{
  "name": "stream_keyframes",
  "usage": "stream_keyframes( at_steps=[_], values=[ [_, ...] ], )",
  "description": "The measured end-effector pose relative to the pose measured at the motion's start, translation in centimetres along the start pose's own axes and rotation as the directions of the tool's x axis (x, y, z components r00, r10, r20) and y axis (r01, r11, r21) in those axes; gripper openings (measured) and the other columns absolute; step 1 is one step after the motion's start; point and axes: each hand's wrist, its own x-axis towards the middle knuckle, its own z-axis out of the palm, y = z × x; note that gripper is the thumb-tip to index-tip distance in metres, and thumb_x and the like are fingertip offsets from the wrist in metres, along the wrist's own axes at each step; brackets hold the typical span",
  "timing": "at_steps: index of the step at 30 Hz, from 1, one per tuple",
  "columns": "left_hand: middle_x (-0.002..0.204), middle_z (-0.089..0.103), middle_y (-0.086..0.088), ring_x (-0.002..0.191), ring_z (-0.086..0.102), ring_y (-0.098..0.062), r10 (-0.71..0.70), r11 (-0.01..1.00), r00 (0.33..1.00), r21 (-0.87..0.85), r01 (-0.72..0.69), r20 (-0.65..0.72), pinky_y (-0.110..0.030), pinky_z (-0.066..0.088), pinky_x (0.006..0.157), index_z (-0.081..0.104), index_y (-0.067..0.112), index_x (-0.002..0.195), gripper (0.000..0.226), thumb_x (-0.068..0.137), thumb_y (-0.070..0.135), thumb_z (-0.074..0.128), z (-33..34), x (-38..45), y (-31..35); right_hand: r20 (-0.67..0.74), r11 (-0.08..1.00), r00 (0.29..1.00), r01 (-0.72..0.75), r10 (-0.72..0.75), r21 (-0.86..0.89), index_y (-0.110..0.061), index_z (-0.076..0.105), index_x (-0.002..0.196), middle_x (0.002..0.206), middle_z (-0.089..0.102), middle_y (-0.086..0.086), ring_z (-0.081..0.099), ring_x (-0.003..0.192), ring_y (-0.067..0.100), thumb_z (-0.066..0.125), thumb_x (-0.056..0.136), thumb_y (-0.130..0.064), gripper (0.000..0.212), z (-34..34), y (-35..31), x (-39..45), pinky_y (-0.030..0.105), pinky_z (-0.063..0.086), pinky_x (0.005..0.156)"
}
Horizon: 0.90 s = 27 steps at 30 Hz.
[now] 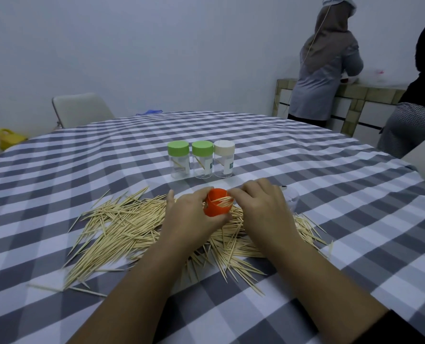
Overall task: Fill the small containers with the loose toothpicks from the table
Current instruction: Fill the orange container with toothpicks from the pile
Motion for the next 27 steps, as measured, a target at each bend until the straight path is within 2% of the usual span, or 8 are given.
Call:
stream_keyframes(
  at_steps=[5,9,12,14,16,20,23,27],
  values=[
    [0.125,0.060,0.012,0.121,0.049,-0.007,0.021,1.000,1.000,-0.010,-0.022,-0.013,-0.046,-0.001,0.119,0.043,0.034,0.137,0.065,0.079,0.054,0.065,0.1,0.1,0.0,0.010,0.995,0.995,0.096,-0.096,0.037,-0.007,0.068,0.107,0.088,0.065,0.004,0.058,0.089,0.025,0.041,0.081,-0.020,0.040,0.2,-0.5,0.1,0.036,0.049,0.072],
    [0.119,0.063,0.014,0.116,0.052,-0.004,0.030,0.998,0.999,-0.058,-0.031,-0.023,-0.047,0.000,0.118,0.047,0.035,0.133,0.062,0.078,0.057,0.065,0.2,0.1,-0.1,0.001,0.985,0.992,0.122,-0.123,0.121,-0.005,0.063,0.119,0.109,0.068,0.008,0.059,0.109,0.029,0.040,0.082,-0.016,0.045,0.6,-0.3,0.2,0.042,0.046,0.091],
    [0.126,0.059,0.012,0.124,0.045,-0.008,-0.033,0.998,0.999,-0.062,0.032,-0.011,-0.046,0.002,0.119,0.045,0.032,0.136,0.068,0.077,0.059,0.066,0.0,-0.1,0.0,-0.018,0.962,1.000,-0.005,0.010,0.272,-0.007,0.053,0.131,0.122,0.062,0.009,0.050,0.118,0.025,0.043,0.080,-0.001,0.052,0.9,0.3,0.1,0.045,0.042,0.098],
    [0.130,0.057,0.009,0.129,0.039,-0.012,-0.071,0.995,0.997,-0.069,0.071,0.000,-0.046,0.002,0.119,0.044,0.030,0.138,0.070,0.077,0.058,0.066,-0.2,-0.1,0.1,0.060,0.911,0.988,-0.155,0.143,0.382,-0.013,0.043,0.141,0.130,0.056,0.007,0.045,0.122,0.022,0.043,0.084,0.008,0.060,0.8,0.9,0.1,0.041,0.038,0.104],
    [0.132,0.057,0.008,0.131,0.039,-0.013,-0.097,0.993,0.995,-0.072,0.098,0.009,-0.046,0.000,0.119,0.043,0.030,0.138,0.070,0.078,0.058,0.065,-0.2,-0.1,0.1,0.150,0.877,0.966,-0.253,0.208,0.408,-0.016,0.036,0.144,0.132,0.054,0.004,0.042,0.122,0.019,0.041,0.091,0.005,0.058,0.6,1.5,0.1,0.035,0.034,0.103],
    [0.127,0.061,0.008,0.125,0.047,-0.011,-0.111,0.990,0.994,-0.088,0.112,0.012,-0.048,0.000,0.118,0.047,0.030,0.134,0.068,0.076,0.060,0.065,-0.1,0.1,-0.3,0.347,0.909,0.893,-0.368,0.286,0.197,-0.022,0.035,0.145,0.141,0.047,-0.001,0.033,0.130,0.018,0.033,0.100,-0.018,0.045,0.4,2.4,0.0,0.033,0.018,0.101],
    [0.122,0.063,0.010,0.118,0.052,-0.008,-0.107,0.989,0.994,-0.106,0.105,-0.005,-0.048,-0.001,0.118,0.050,0.030,0.130,0.064,0.076,0.061,0.065,0.1,0.2,-0.5,0.519,0.942,0.816,-0.331,0.254,0.058,-0.023,0.028,0.147,0.149,0.036,-0.002,0.025,0.136,0.018,0.034,0.099,-0.033,0.050,0.5,2.0,-0.4,0.040,0.016,0.107],
    [0.121,0.064,0.010,0.117,0.053,-0.008,-0.108,0.990,0.994,-0.097,0.106,-0.019,-0.048,-0.001,0.118,0.051,0.029,0.129,0.063,0.076,0.061,0.065,0.2,0.2,-0.6,0.567,0.971,0.798,-0.237,0.206,-0.019,-0.024,0.024,0.148,0.150,0.032,-0.002,0.021,0.138,0.017,0.032,0.099,-0.039,0.052,0.8,1.4,-0.5,0.046,0.017,0.107]
  ],
)
